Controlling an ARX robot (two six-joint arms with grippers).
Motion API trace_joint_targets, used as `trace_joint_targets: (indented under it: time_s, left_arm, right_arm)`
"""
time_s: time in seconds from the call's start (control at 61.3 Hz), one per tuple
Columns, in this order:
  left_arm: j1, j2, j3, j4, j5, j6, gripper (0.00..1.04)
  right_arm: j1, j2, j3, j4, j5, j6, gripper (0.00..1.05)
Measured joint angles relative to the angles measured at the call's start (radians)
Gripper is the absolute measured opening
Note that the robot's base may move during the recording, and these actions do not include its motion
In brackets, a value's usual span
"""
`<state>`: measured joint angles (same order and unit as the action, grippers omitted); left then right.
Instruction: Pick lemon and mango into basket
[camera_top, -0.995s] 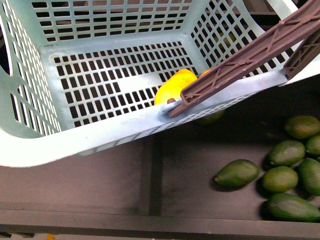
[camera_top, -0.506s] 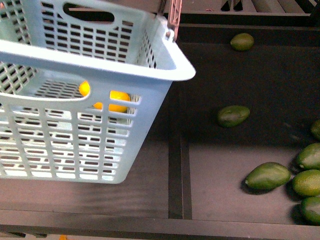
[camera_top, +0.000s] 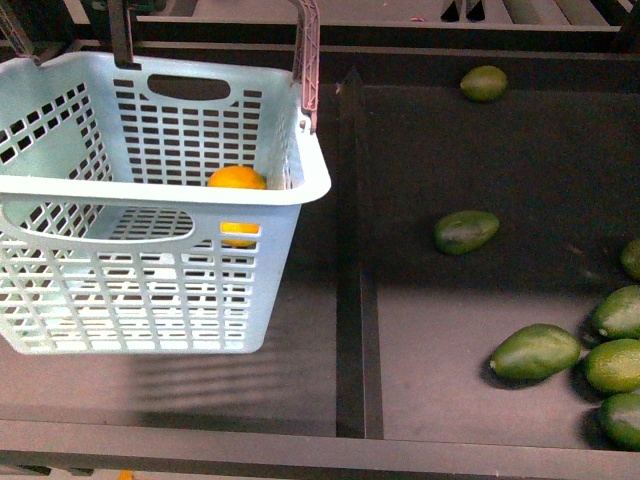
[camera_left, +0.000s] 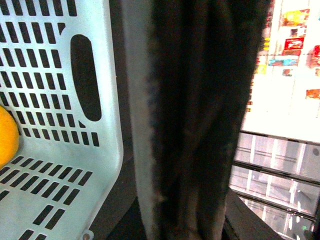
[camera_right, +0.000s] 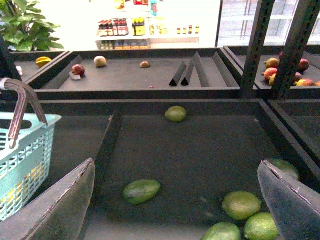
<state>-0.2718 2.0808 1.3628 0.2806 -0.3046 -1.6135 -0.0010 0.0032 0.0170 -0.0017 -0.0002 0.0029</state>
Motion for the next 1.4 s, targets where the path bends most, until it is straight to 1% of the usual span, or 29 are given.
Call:
trace_joint_targets:
  time_s: [0.098, 0.13, 0.163, 0.261, 0.375, 0.506, 0.604, 0.734, 0.767, 0.799, 0.848, 0.913, 0.93, 0.962, 0.979, 1.028, 1.044, 1.109, 1.174, 1.24, 1.289, 1.354, 1.403]
  left_arm:
    - [-0.001, 0.0, -0.063, 0.096, 0.053, 0.029, 0.14]
    - [-0.003, 0.0, -0.097, 0.138, 0.095, 0.049, 0.14]
    - [-0.003, 0.0, -0.116, 0.16, 0.116, 0.06, 0.14]
    - [-0.004, -0.001, -0.148, 0.189, 0.169, 0.068, 0.14]
    - [0.006, -0.01, -0.173, 0.179, 0.229, 0.095, 0.14]
    - [0.017, -0.031, -0.236, 0.217, 0.242, 0.096, 0.14]
    - [0.021, -0.047, -0.269, 0.216, 0.245, 0.085, 0.14]
    - [0.032, -0.072, -0.31, 0.211, 0.223, 0.051, 0.14]
    - [0.036, -0.079, -0.321, 0.211, 0.219, 0.042, 0.18]
    - [0.041, -0.088, -0.342, 0.21, 0.208, 0.047, 0.25]
    - [0.047, -0.093, -0.366, 0.211, 0.196, 0.047, 0.33]
    - [0.058, -0.136, -0.41, 0.209, 0.173, 0.045, 0.5]
    - [0.059, -0.142, -0.416, 0.208, 0.17, 0.045, 0.52]
    - [0.065, -0.178, -0.441, 0.198, 0.156, 0.045, 0.61]
    - [0.066, -0.186, -0.446, 0.195, 0.153, 0.044, 0.63]
    - [0.07, -0.237, -0.479, 0.188, 0.129, 0.04, 0.74]
    - [0.071, -0.246, -0.485, 0.187, 0.124, 0.039, 0.75]
    - [0.072, -0.311, -0.523, 0.172, 0.092, 0.032, 0.88]
    - [0.077, -0.384, -0.565, 0.14, 0.043, 0.022, 0.99]
    - [0.08, -0.457, -0.605, 0.1, -0.002, 0.018, 0.97]
    - [0.08, -0.514, -0.621, 0.029, -0.041, 0.019, 0.98]
    - [0.079, -0.563, -0.621, -0.086, -0.07, 0.02, 0.98]
    - [0.078, -0.581, -0.621, -0.139, -0.074, 0.021, 0.98]
  right_arm:
    - [0.0, 0.0, 0.0, 0.0, 0.0, 0.0, 0.96]
    - [0.0, 0.0, 0.0, 0.0, 0.0, 0.0, 0.96]
    - [0.0, 0.0, 0.0, 0.0, 0.0, 0.0, 0.96]
    - [0.0, 0.0, 0.0, 0.0, 0.0, 0.0, 0.96]
    - [0.0, 0.0, 0.0, 0.0, 0.0, 0.0, 0.96]
    - [0.0, 0.0, 0.0, 0.0, 0.0, 0.0, 0.96]
    - [0.0, 0.0, 0.0, 0.0, 0.0, 0.0, 0.96]
    - [0.0, 0.0, 0.0, 0.0, 0.0, 0.0, 0.96]
    - [0.0, 0.0, 0.0, 0.0, 0.0, 0.0, 0.96]
    - [0.0, 0.0, 0.0, 0.0, 0.0, 0.0, 0.96]
    - [0.0, 0.0, 0.0, 0.0, 0.0, 0.0, 0.96]
    - [0.0, 0.0, 0.0, 0.0, 0.0, 0.0, 0.96]
    - [0.0, 0.0, 0.0, 0.0, 0.0, 0.0, 0.96]
    - [0.0, 0.0, 0.0, 0.0, 0.0, 0.0, 0.96]
    - [0.0, 0.0, 0.0, 0.0, 0.0, 0.0, 0.96]
    - [0.0, 0.0, 0.0, 0.0, 0.0, 0.0, 0.96]
    - [0.0, 0.0, 0.0, 0.0, 0.0, 0.0, 0.96]
    - [0.0, 0.0, 0.0, 0.0, 0.0, 0.0, 0.96]
    - [0.0, 0.0, 0.0, 0.0, 0.0, 0.0, 0.96]
    - [0.0, 0.0, 0.0, 0.0, 0.0, 0.0, 0.96]
    - [0.0, 0.0, 0.0, 0.0, 0.0, 0.0, 0.96]
    - [0.0, 0.0, 0.0, 0.0, 0.0, 0.0, 0.96]
    - [0.0, 0.0, 0.0, 0.0, 0.0, 0.0, 0.96]
